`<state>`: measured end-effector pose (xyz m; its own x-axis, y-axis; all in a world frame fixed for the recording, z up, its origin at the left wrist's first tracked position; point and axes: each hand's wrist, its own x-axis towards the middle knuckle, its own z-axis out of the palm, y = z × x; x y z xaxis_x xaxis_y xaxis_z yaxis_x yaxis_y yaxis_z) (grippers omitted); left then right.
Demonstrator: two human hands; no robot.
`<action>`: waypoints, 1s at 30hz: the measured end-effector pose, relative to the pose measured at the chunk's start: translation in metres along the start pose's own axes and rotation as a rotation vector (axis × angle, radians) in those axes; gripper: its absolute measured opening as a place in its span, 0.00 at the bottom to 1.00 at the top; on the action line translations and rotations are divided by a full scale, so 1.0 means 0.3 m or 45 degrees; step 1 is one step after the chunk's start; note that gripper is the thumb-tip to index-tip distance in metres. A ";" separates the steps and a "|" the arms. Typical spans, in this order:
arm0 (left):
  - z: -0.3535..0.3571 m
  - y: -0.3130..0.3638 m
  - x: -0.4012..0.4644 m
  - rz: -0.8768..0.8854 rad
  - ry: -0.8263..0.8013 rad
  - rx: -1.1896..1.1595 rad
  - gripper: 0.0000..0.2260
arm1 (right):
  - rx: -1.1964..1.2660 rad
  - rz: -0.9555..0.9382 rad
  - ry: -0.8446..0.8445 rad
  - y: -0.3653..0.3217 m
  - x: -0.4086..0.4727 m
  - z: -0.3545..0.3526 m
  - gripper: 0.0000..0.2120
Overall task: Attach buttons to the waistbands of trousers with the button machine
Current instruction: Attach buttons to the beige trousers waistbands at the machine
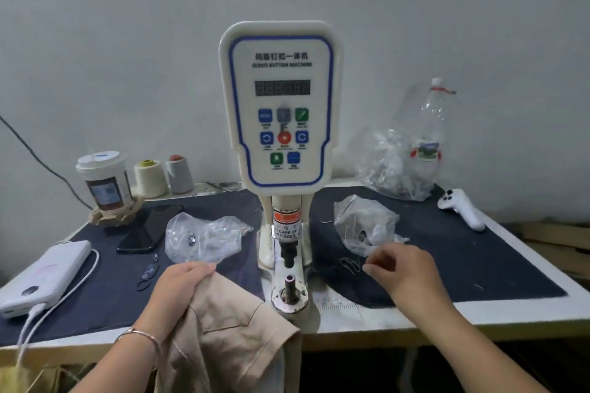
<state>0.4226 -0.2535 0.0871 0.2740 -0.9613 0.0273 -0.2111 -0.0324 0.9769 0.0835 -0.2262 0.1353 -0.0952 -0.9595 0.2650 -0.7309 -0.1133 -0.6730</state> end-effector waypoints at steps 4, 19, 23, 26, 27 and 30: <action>0.005 -0.005 0.006 0.002 0.025 0.022 0.15 | -0.332 -0.130 -0.053 0.075 0.076 0.040 0.07; -0.003 -0.053 0.042 -0.012 0.006 0.016 0.19 | -0.232 -0.225 0.065 0.201 0.053 0.128 0.12; -0.005 -0.056 0.038 -0.011 -0.019 -0.015 0.16 | -0.316 -0.322 0.046 0.204 0.053 0.134 0.06; -0.008 -0.059 0.039 -0.009 -0.021 -0.003 0.15 | -0.342 -0.343 0.050 0.199 0.052 0.134 0.02; -0.009 -0.059 0.040 -0.004 -0.021 0.011 0.15 | -0.342 -0.334 0.052 0.196 0.051 0.133 0.03; -0.011 -0.056 0.040 -0.002 -0.036 0.041 0.14 | -0.330 -0.306 0.105 0.191 0.044 0.128 0.08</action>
<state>0.4325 -0.2636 0.0718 0.2480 -0.9686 0.0194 -0.2411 -0.0424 0.9696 0.0663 -0.2552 0.0735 0.0538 -0.8882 0.4563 -0.8850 -0.2541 -0.3901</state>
